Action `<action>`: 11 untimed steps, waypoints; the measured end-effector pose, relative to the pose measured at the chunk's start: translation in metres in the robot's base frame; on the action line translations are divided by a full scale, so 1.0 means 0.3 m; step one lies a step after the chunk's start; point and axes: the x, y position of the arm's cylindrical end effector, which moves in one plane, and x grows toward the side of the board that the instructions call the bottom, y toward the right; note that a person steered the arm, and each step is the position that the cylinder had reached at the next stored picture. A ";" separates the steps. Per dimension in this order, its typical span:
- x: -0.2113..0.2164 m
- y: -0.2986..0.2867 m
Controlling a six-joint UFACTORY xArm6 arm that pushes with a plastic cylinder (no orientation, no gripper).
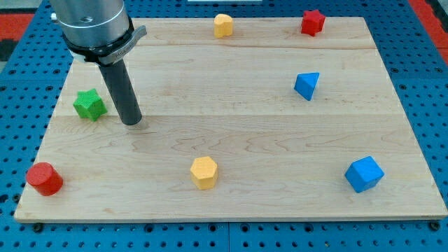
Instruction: Move your arm towards top right of the board
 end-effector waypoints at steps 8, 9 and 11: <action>-0.183 0.226; -0.261 0.424; -0.455 0.959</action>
